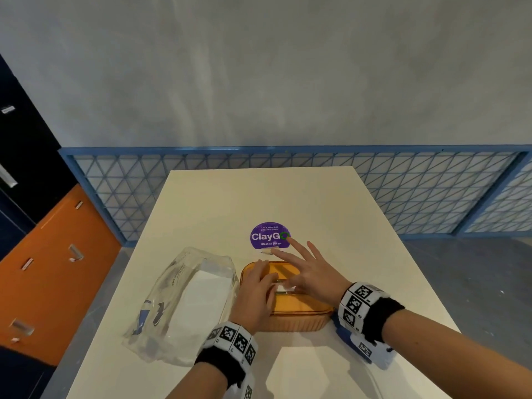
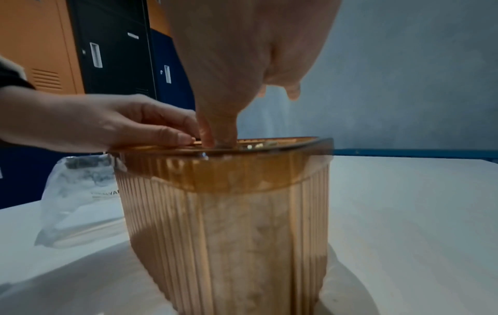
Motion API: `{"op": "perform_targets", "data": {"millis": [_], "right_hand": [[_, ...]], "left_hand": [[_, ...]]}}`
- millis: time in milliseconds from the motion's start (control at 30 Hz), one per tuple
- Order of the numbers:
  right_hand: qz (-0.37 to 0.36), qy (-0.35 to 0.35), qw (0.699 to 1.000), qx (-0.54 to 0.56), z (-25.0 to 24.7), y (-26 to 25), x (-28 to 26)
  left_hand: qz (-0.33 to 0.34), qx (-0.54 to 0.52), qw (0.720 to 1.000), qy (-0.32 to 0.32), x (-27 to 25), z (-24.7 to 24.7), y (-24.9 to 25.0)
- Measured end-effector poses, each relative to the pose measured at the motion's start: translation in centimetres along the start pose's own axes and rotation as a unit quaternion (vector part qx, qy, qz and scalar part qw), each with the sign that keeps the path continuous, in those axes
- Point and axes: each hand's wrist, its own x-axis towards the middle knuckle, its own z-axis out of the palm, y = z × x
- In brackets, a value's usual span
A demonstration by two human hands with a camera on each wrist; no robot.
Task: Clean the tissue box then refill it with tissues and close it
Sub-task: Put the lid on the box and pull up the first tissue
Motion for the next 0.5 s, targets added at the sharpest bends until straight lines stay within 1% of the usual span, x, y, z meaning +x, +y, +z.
{"op": "perform_targets", "data": {"millis": [133,233,300,333,400,433,467,500], "right_hand": [[-0.024,0.014,1.000,-0.015,-0.1,-0.4,0.2],[-0.073,0.039,0.996,-0.038,-0.4,-0.5,0.3],[-0.112,0.035,0.993,-0.031,-0.5,-0.5,0.2],[-0.123,0.023,0.992,-0.028,-0.5,-0.5,0.2],[-0.126,0.008,0.991,-0.033,-0.5,-0.6,0.1],[-0.122,0.010,0.992,-0.034,-0.4,-0.7,0.2],[-0.116,0.016,0.993,-0.033,-0.4,-0.7,0.2],[-0.106,0.020,0.994,-0.028,-0.4,-0.7,0.1]], "left_hand": [[0.005,-0.031,0.999,0.006,0.2,0.1,-0.6],[0.009,-0.051,0.998,0.021,0.2,0.2,-0.7],[0.023,-0.054,0.998,0.024,0.2,0.1,-0.9],[0.044,-0.031,0.998,0.023,0.3,0.1,-1.1],[0.070,0.026,0.997,-0.002,0.8,-0.4,-1.3],[0.080,0.049,0.995,-0.019,1.2,-0.8,-1.1],[0.090,0.099,0.990,-0.043,1.7,-1.2,-1.0],[0.082,0.126,0.986,-0.073,2.1,-1.6,-0.6]]}}
